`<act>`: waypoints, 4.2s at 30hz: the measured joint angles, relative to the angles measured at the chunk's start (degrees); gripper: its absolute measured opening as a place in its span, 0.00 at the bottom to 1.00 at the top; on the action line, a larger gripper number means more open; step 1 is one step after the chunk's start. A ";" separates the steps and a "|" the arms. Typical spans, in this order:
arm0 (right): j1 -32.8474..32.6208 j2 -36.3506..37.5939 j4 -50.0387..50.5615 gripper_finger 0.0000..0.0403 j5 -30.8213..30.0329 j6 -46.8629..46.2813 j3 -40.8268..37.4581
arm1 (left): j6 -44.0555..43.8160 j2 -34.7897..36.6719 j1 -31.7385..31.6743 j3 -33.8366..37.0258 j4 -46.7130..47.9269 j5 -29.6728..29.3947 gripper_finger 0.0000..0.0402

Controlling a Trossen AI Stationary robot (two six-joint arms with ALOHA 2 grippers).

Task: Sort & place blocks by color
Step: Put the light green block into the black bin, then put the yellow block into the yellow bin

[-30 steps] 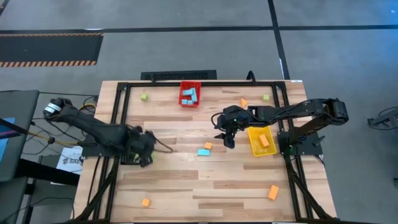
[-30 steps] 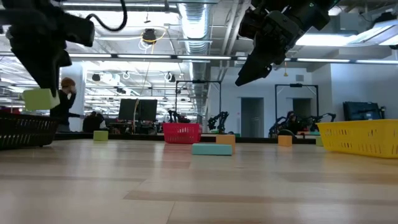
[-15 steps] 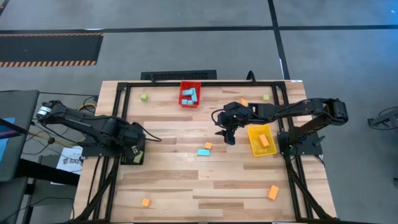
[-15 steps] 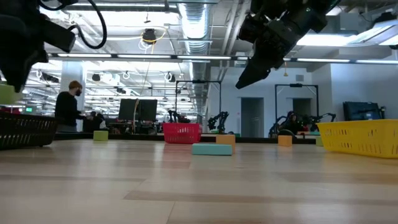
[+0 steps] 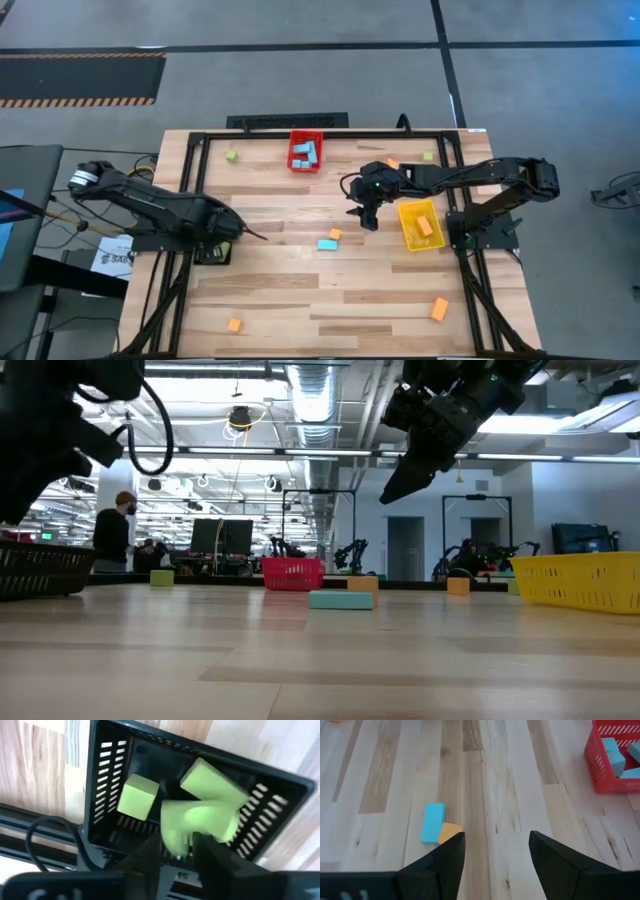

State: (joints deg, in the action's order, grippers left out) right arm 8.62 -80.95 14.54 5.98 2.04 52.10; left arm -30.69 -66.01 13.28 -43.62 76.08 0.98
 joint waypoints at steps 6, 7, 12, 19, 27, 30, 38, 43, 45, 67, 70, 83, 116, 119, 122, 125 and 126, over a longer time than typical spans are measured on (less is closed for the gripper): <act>0.02 0.00 0.01 0.59 0.00 -0.02 0.00 | 4.70 -4.44 0.00 -1.30 0.51 -0.17 0.41; 0.02 0.00 0.01 0.59 0.02 -0.02 0.00 | 5.09 -4.81 0.00 -1.85 0.45 -0.14 0.43; 0.02 0.00 0.01 0.59 0.07 -1.04 0.00 | 5.18 -5.27 0.35 -6.15 -0.88 -1.79 0.46; -0.97 0.00 0.76 0.59 0.14 -5.42 0.00 | 9.54 -5.24 4.08 -8.75 -17.09 -0.73 0.45; -6.50 0.00 6.55 0.59 0.15 -11.19 0.00 | 19.55 -5.26 9.48 -4.48 -46.68 -3.80 0.45; -9.10 0.00 10.87 0.59 0.05 -14.23 0.00 | 23.70 -5.26 10.13 -1.63 -57.44 -5.57 0.45; -6.95 0.63 20.23 0.59 -18.18 -25.18 0.00 | 30.97 -5.26 8.61 3.99 -71.80 -20.70 0.45; 5.52 -0.14 19.08 0.59 -20.77 -23.43 -0.02 | 35.51 -5.26 6.51 7.37 -82.45 -20.95 0.45; 10.90 -0.18 18.40 0.59 -25.03 -22.89 0.02 | 36.36 -5.26 5.72 8.46 -85.14 -20.84 0.45; 33.59 -16.15 13.07 0.59 -16.96 -16.96 -0.02 | 37.59 -5.26 1.18 9.92 -87.13 -17.80 0.45; 33.54 -17.50 13.07 0.59 -16.61 -17.04 0.08 | 38.00 -5.26 1.10 9.90 -87.11 -17.78 0.45; 32.98 -14.79 15.00 0.59 -16.31 -15.04 -0.02 | 38.61 -5.26 -1.12 9.88 -87.04 -15.83 0.45; 32.65 -13.99 21.23 0.43 -11.82 -15.10 0.00 | 36.43 -5.26 -1.33 9.86 -87.00 -13.16 0.45; 32.65 -13.93 21.19 0.33 -11.81 -15.06 0.06 | 35.71 -5.26 -1.33 9.86 -86.96 -12.13 0.45; 32.53 -13.88 21.10 0.28 -11.66 -13.66 0.12 | 35.45 -5.26 -1.31 9.84 -86.37 -11.74 0.45; 32.02 -13.23 21.98 0.28 -10.20 -12.23 0.05 | 35.40 -5.26 -1.31 9.84 -85.37 -11.74 0.45; 31.59 -12.50 22.80 0.29 -9.31 -12.11 -0.04 | 35.40 -5.26 -1.31 9.84 -85.32 -11.74 0.45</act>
State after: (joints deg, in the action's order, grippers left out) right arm 40.21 -93.45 37.34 -3.33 -10.07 52.06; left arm 4.71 -71.26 11.97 -33.78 -9.24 -10.76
